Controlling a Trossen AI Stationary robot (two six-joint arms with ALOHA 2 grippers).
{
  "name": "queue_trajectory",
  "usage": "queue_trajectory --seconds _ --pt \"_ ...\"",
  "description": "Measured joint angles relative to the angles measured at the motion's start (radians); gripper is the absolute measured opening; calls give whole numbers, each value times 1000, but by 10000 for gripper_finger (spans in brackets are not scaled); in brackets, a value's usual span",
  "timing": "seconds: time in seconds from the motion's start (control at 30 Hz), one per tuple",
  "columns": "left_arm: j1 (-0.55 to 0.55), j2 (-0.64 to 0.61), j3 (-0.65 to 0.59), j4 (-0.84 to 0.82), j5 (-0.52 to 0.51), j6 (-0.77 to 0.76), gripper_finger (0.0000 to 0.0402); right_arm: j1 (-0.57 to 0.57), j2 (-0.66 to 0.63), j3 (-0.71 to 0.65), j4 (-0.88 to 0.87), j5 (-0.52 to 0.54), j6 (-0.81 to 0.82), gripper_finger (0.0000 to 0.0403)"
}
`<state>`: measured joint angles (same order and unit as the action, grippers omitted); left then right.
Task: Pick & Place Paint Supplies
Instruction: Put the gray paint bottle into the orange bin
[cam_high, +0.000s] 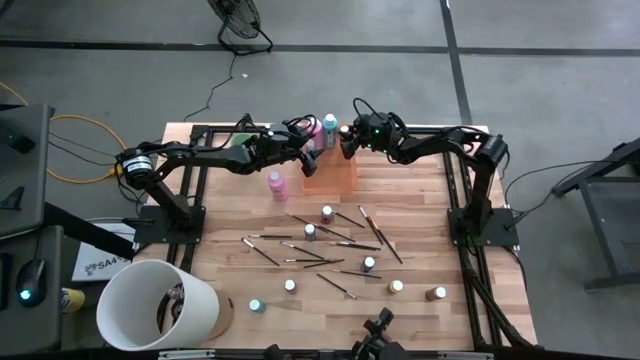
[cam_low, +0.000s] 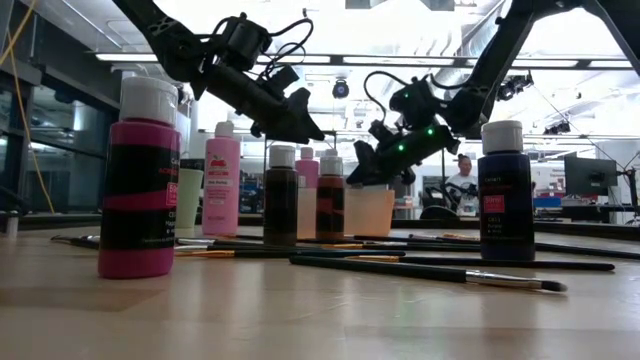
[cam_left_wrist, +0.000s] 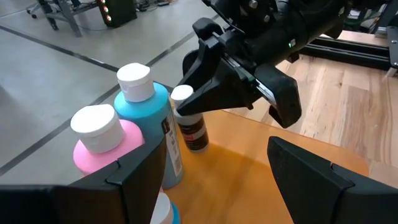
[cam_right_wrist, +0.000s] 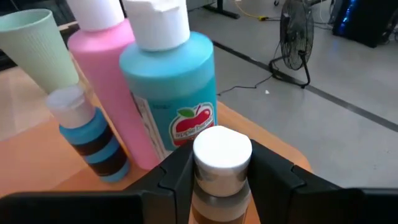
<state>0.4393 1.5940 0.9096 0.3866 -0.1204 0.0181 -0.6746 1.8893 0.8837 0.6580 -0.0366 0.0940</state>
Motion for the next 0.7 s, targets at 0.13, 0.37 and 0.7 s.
queue_trajectory --seconds 0.13,0.37,0.7 --pt "0 0 0 0 0 0 275 0 0 0 1 20 16 136" --pt "0 0 0 0 0 0 275 -8 0 0 6 5 32 143" --pt "0 0 0 0 0 -5 275 -8 -6 0 7 12 31 144"
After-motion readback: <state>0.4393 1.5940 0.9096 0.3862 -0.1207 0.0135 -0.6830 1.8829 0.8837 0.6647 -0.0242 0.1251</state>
